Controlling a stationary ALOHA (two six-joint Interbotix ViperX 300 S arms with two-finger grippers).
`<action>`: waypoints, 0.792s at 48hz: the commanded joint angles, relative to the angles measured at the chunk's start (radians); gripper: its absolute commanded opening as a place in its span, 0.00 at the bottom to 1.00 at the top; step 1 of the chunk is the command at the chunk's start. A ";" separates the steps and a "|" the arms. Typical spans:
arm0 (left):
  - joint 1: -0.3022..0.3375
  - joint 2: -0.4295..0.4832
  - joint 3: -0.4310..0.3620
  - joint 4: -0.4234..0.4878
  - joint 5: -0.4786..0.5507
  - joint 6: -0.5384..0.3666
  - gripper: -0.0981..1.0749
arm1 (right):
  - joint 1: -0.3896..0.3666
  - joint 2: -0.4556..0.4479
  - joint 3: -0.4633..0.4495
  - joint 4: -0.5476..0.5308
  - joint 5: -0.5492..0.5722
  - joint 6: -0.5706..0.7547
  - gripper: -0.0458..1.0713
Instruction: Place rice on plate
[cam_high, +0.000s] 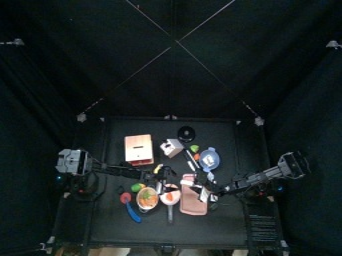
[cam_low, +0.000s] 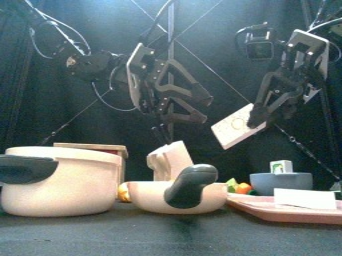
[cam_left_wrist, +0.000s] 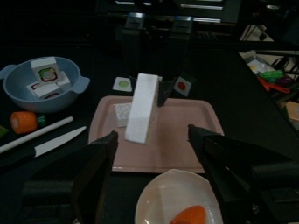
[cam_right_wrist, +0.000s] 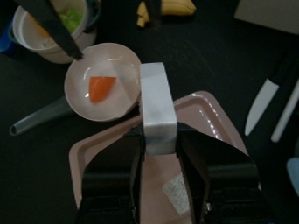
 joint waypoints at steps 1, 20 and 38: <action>0.002 -0.037 0.014 -0.009 -0.058 0.000 0.92 | 0.000 -0.048 -0.008 0.081 0.028 0.002 0.52; 0.002 -0.041 0.083 -0.054 -0.181 0.000 0.92 | -0.003 -0.040 -0.008 0.336 0.015 0.005 0.52; 0.002 -0.040 0.089 -0.074 -0.184 0.000 0.92 | -0.064 -0.072 -0.025 0.463 0.041 0.008 0.52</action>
